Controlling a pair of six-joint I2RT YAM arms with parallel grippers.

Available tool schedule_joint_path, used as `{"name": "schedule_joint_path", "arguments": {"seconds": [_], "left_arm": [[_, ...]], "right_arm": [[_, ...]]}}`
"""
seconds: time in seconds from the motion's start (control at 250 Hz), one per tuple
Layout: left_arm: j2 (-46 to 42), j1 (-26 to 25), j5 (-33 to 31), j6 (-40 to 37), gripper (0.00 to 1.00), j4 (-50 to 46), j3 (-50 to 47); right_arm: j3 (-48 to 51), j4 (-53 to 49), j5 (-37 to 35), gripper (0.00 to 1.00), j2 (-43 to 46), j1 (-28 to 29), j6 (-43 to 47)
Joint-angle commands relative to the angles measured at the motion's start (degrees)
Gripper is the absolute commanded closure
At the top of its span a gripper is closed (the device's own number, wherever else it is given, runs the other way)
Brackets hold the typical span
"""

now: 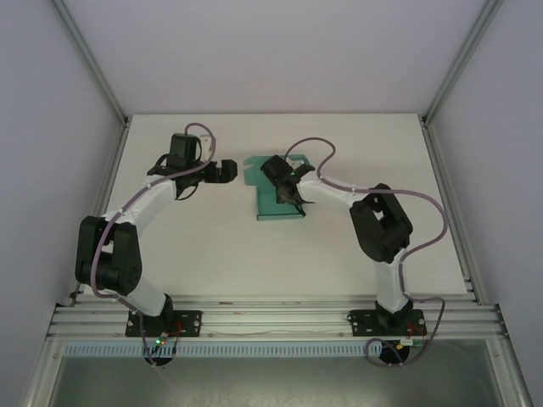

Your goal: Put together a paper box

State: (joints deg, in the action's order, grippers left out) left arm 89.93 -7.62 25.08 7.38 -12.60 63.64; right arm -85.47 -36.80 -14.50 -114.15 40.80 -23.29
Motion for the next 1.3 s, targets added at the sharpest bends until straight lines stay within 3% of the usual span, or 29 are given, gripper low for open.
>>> {"name": "schedule_joint_path", "arguments": {"seconds": [0.0,0.096,0.2,0.28,0.368,0.532,0.64,0.839,1.151,1.295], "left_arm": [[-0.59,-0.01,3.05,-3.02,0.00,0.52,2.20],[-0.73,-0.03,4.97,-5.21,0.00,0.34,3.29],[0.21,-0.03,8.68,-8.01,0.00,-0.77,5.11],[1.66,-0.11,13.86,-11.98,0.00,-2.41,6.59],[3.96,-0.53,17.83,-16.96,0.00,-4.93,8.55],[9.48,-2.77,17.77,-28.26,0.01,-14.88,15.58],[12.94,-3.36,15.56,-32.08,0.07,-19.02,19.58],[18.74,-3.68,15.30,-36.96,0.23,-26.93,27.29],[21.93,-4.15,14.58,-41.60,0.44,-31.28,31.57],[24.28,-4.35,14.81,-43.35,0.46,-34.33,34.71]], "right_arm": [[2.32,3.98,0.66,0.19,5.24,-0.73,2.09],[5.25,6.71,1.35,0.07,9.62,-2.23,5.02],[10.12,12.32,3.78,0.00,15.80,-4.16,11.26],[14.16,18.31,9.35,0.00,20.28,-6.40,17.89],[15.89,21.66,20.73,0.00,23.06,-10.03,26.61],[5.87,10.74,36.42,0.00,18.28,-15.50,40.66],[0.04,6.14,43.24,0.03,12.87,-18.50,48.80],[-12.79,-4.96,51.87,0.23,3.37,-22.69,58.26],[-19.68,-14.74,52.84,0.62,-1.52,-23.29,64.33],[-20.17,-15.67,52.22,0.75,-2.13,-23.43,64.67]]}}
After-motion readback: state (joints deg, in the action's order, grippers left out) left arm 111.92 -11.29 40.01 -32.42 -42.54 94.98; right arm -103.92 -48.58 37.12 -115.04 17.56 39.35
